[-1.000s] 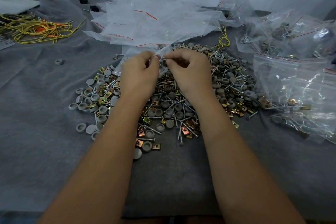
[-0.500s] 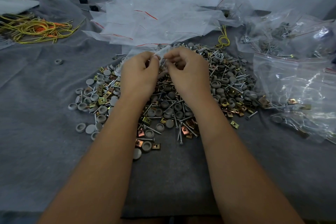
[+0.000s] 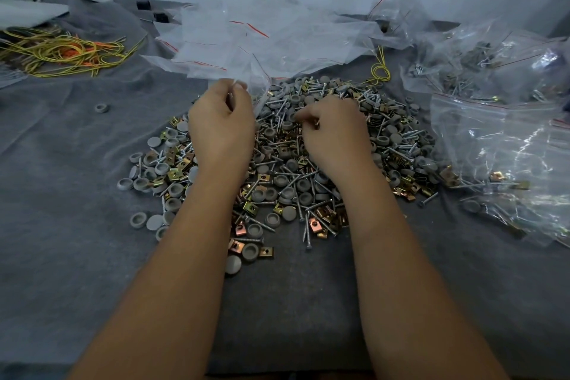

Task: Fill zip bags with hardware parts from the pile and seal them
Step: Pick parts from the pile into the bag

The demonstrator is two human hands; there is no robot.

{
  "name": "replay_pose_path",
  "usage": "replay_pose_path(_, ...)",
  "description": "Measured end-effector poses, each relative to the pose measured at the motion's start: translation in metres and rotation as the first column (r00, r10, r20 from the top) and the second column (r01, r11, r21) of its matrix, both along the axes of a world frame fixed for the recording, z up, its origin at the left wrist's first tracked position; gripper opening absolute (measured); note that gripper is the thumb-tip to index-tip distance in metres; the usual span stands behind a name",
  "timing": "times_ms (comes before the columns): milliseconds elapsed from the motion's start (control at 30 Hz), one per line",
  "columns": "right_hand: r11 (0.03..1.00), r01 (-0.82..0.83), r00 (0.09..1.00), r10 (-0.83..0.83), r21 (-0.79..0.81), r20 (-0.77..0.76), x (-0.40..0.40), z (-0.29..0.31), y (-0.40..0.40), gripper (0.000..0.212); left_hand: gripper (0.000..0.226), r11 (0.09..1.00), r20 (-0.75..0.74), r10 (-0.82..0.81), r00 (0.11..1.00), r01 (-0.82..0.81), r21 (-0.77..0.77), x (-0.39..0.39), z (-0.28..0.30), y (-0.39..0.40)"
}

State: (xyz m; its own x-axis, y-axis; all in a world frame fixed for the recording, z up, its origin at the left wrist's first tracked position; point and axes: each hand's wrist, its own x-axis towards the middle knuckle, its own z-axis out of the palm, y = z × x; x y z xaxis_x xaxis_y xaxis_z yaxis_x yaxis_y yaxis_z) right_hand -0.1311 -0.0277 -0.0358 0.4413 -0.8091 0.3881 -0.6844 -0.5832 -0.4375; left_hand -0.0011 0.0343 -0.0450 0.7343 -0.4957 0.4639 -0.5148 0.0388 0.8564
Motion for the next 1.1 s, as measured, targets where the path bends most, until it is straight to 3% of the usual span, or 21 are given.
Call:
replay_pose_path(67, 0.997, -0.009, 0.978, -0.008, -0.08, -0.209, 0.002, -0.0038, 0.0013, 0.028, 0.036, 1.0, 0.01, 0.0, 1.0, 0.0, 0.014, -0.0007, -0.0001, 0.0004)
replay_pose_path(167, 0.996, -0.035, 0.944, 0.008, -0.077, -0.33, 0.0027, -0.0071, 0.0035, 0.035, 0.036, 0.999, 0.027, -0.009, 1.0, 0.008, 0.031, -0.0012, -0.0004, 0.0005)
replay_pose_path(300, 0.999, -0.038, 0.947, 0.037, 0.002, -0.32, 0.0013, -0.004, 0.0019, 0.039, 0.033, 0.998, 0.042, -0.015, 0.999, 0.013, 0.06, -0.001, -0.0001, -0.0001)
replay_pose_path(433, 0.997, 0.016, 0.946, -0.04, -0.076, -0.322, 0.0051, -0.0029, 0.0036, 0.027, 0.032, 0.997, 0.051, -0.03, 0.998, 0.026, 0.076, -0.0015, 0.0001, -0.0001)
replay_pose_path(633, 0.994, -0.015, 0.957, -0.017, -0.11, -0.291, 0.004, -0.0056, 0.0026, 0.019, 0.032, 0.994, 0.058, -0.057, 0.997, 0.051, 0.096, -0.0009, -0.0014, -0.0016)
replay_pose_path(800, 0.996, -0.01, 0.996, 0.002, -0.092, -0.089, 0.0055, -0.0044, -0.0014, 0.017, 0.032, 0.991, 0.068, -0.067, 0.995, 0.058, 0.123, 0.0015, -0.0042, -0.0044)
replay_pose_path(933, 0.99, -0.069, 0.975, 0.04, 0.125, 0.217, 0.0032, -0.0012, 0.0003, 0.012, 0.032, 0.985, 0.069, -0.074, 0.995, 0.062, 0.161, 0.0008, -0.0044, -0.0049)
replay_pose_path(1100, 0.97, -0.092, 0.947, 0.015, 0.224, 0.32, -0.0002, -0.0002, -0.0004, 0.03, 0.031, 0.978, 0.07, -0.091, 0.993, 0.076, 0.193, 0.0004, -0.0036, -0.0038)
